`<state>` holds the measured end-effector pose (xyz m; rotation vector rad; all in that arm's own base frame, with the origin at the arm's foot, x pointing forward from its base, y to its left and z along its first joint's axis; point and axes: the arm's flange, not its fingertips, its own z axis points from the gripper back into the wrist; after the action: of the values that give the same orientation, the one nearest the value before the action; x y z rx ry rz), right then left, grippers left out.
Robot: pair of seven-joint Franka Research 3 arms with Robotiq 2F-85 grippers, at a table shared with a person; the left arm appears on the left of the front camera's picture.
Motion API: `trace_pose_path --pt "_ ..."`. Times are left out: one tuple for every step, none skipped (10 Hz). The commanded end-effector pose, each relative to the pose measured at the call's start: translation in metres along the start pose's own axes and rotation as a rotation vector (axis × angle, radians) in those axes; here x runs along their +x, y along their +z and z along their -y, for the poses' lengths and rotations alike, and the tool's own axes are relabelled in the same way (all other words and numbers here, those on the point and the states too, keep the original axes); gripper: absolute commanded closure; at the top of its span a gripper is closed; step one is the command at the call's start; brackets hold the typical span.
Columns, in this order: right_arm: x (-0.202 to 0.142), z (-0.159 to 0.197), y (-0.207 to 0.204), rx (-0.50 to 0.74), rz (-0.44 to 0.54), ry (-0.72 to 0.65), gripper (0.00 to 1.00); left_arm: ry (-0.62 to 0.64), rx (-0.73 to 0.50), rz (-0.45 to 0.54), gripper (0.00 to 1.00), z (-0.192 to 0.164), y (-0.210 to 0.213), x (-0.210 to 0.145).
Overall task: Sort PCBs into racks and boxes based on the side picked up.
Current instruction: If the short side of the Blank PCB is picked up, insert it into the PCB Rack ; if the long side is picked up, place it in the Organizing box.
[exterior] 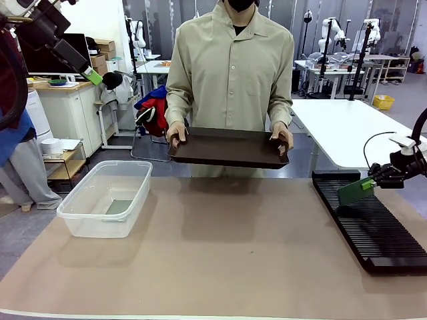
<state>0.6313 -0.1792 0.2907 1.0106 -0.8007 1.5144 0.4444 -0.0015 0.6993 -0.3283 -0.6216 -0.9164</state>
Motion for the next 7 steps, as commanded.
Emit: trace_pose_path --pt "-0.0071 0.0059 -0.0174 0.013 0.034 -0.031 0.98 -0.001 -0.005 -0.004 0.0 0.0018 -0.0005 -0.0006" --pt "-0.0091 0.0061 -0.0184 0.02 0.021 -0.039 0.98 -0.001 -0.005 -0.004 0.0 0.0018 -0.0005 -0.0006" --pt "-0.0105 0.0056 -0.0173 0.024 0.007 -0.046 0.98 -0.001 -0.005 -0.004 0.0 0.0018 -0.0005 -0.0006" --pt "-0.0112 0.004 -0.0171 0.025 -0.008 -0.054 0.98 -0.001 -0.005 -0.004 0.0 0.0018 -0.0005 -0.0006" --pt "-0.0118 0.0029 -0.0153 0.027 -0.025 -0.062 0.98 -0.001 -0.005 -0.004 0.0 0.0018 -0.0005 -0.0006" --pt "-0.0129 0.002 -0.0132 0.034 -0.034 -0.072 0.81 -0.001 -0.005 -0.004 0.0 0.0018 -0.0005 -0.0006" --pt "-0.0138 0.0008 -0.0123 0.037 -0.051 -0.08 0.78 -0.001 -0.005 -0.004 0.0 0.0018 -0.0005 -0.0006"
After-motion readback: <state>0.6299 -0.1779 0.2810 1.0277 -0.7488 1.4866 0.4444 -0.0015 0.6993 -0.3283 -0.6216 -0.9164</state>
